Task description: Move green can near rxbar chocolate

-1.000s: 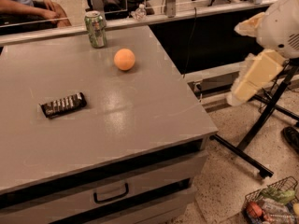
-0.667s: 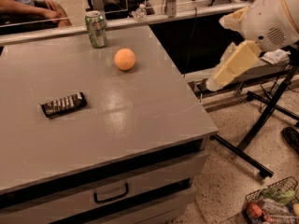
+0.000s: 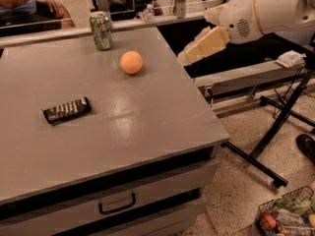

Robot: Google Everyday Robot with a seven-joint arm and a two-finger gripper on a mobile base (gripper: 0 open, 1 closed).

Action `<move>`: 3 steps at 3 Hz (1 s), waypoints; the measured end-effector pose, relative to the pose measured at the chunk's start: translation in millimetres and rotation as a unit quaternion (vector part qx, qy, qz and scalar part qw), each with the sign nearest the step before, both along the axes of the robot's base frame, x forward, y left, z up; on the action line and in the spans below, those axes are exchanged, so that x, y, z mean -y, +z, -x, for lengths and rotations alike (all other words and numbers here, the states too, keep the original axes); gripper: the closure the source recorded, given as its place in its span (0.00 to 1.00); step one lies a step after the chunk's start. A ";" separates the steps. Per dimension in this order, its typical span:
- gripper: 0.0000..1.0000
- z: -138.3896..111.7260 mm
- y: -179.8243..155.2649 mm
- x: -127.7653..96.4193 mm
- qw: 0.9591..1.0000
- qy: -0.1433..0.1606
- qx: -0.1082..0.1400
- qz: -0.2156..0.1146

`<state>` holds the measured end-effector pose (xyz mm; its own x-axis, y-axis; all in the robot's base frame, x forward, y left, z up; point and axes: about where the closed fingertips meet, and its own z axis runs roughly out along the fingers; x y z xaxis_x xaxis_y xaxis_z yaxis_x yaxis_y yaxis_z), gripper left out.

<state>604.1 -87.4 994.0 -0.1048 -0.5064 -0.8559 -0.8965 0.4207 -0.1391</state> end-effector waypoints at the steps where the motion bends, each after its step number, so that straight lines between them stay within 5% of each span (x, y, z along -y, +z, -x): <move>1: 0.00 -3.8 -0.6 -1.2 1.000 -0.002 0.000 -0.006; 2: 0.00 -11.2 -0.7 -6.8 1.000 0.000 0.006 -0.011; 3: 0.00 -46.6 -5.2 -21.4 0.999 0.010 0.028 -0.032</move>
Offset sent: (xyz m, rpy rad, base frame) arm 0.0260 0.0124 -0.0003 0.0437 -0.0374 0.0012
